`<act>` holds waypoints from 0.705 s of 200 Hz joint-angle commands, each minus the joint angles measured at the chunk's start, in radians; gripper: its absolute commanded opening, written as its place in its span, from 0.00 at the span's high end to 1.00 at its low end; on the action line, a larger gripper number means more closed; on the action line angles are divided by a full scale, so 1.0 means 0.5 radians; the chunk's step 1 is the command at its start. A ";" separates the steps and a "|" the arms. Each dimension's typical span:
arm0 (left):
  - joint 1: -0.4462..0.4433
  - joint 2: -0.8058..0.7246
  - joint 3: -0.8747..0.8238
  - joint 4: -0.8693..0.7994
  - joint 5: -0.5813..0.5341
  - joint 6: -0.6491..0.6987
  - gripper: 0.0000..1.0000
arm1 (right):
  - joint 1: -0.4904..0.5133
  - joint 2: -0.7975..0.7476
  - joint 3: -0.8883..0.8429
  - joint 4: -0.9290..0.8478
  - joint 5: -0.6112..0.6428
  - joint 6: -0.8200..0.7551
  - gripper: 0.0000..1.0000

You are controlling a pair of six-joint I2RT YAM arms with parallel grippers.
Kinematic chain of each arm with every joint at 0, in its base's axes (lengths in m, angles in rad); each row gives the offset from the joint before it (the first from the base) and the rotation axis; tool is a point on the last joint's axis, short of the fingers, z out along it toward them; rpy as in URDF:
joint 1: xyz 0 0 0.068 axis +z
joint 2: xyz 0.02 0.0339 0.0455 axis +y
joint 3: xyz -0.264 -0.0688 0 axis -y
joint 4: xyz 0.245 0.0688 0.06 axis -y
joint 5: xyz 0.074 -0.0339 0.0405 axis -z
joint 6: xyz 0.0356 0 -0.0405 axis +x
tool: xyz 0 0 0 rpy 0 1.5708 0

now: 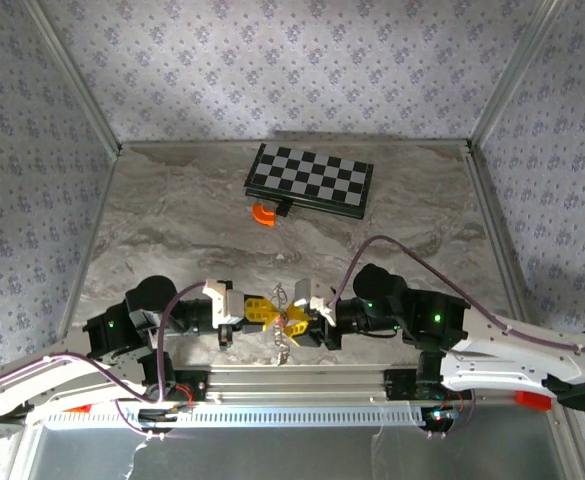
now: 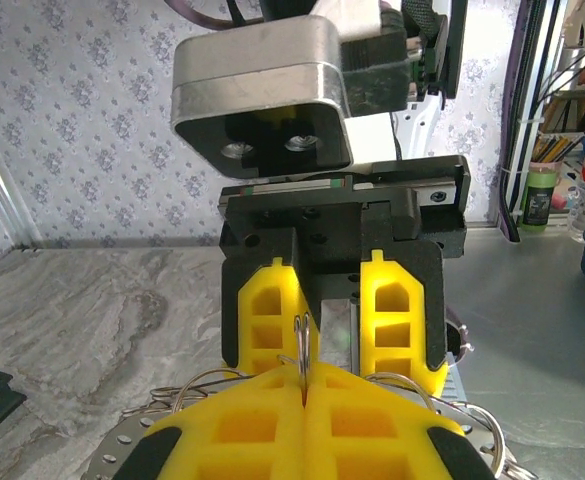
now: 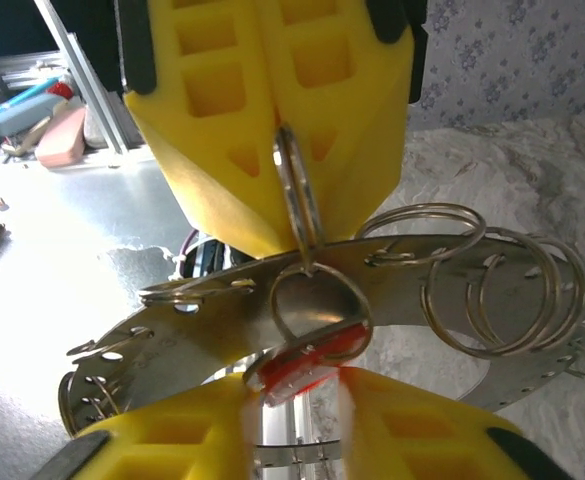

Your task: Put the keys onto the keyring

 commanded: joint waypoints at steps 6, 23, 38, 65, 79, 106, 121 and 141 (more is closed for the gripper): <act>-0.008 -0.030 0.011 0.130 -0.003 -0.018 1.00 | 0.013 -0.021 -0.028 0.076 0.025 0.012 0.81; -0.006 -0.034 0.008 0.126 -0.002 -0.021 1.00 | 0.017 -0.027 -0.038 0.101 0.033 0.016 0.82; -0.009 -0.040 0.003 0.129 -0.005 -0.024 1.00 | 0.017 -0.021 -0.052 0.133 0.027 0.026 0.74; -0.006 -0.053 -0.005 0.132 -0.010 -0.028 1.00 | 0.025 -0.009 -0.076 0.184 0.048 0.038 0.65; -0.007 -0.055 -0.010 0.131 -0.014 -0.028 1.00 | 0.028 -0.017 -0.093 0.232 0.063 0.048 0.65; -0.007 -0.057 -0.020 0.134 -0.020 -0.031 1.00 | 0.032 -0.021 -0.131 0.318 0.099 0.058 0.72; -0.008 -0.065 -0.028 0.135 -0.025 -0.032 1.00 | 0.034 -0.021 -0.143 0.337 0.120 0.059 0.78; -0.006 -0.082 -0.036 0.128 -0.039 -0.033 1.00 | 0.035 -0.029 -0.153 0.338 0.153 0.058 0.85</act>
